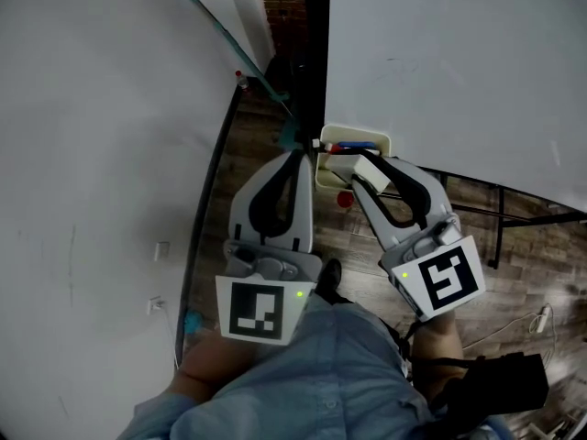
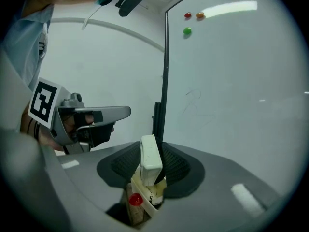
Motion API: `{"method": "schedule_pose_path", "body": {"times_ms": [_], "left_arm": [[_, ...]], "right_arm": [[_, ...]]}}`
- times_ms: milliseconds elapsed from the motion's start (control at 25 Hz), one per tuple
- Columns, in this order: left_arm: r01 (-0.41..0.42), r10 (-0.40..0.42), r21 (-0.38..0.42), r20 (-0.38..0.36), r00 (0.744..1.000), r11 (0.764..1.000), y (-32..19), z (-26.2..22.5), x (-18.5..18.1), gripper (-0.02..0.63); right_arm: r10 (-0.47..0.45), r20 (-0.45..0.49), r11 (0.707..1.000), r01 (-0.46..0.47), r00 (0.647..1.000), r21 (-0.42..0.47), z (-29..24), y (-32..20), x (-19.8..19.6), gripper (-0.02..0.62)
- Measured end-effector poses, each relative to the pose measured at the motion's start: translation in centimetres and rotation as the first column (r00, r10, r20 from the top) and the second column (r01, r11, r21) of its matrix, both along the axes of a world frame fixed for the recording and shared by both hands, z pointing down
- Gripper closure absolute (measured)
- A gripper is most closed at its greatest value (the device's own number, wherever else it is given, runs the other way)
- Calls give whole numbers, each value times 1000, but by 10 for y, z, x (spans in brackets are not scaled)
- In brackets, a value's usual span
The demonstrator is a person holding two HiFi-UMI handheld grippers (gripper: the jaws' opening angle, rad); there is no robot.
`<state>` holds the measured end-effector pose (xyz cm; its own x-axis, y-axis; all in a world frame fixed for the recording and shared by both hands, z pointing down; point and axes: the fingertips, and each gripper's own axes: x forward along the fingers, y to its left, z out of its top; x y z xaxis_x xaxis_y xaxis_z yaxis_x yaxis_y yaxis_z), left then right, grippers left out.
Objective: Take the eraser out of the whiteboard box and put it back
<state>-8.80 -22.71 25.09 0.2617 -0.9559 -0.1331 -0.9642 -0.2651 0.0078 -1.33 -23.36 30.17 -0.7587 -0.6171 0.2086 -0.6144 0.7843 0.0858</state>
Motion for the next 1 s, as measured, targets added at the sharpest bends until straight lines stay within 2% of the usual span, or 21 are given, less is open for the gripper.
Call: {"method": "schedule_pose_path", "body": {"times_ms": [520, 1000], "left_arm": [[-19, 19, -61, -4, 1000, 998, -23, 23, -12, 601], [-21, 20, -97, -2, 1000, 995, -34, 35, -22, 601]], "right_arm": [[-29, -68, 995, 22, 997, -95, 46, -10, -19, 457], [-44, -178, 989, 17, 983, -147, 83, -16, -29, 449]]}}
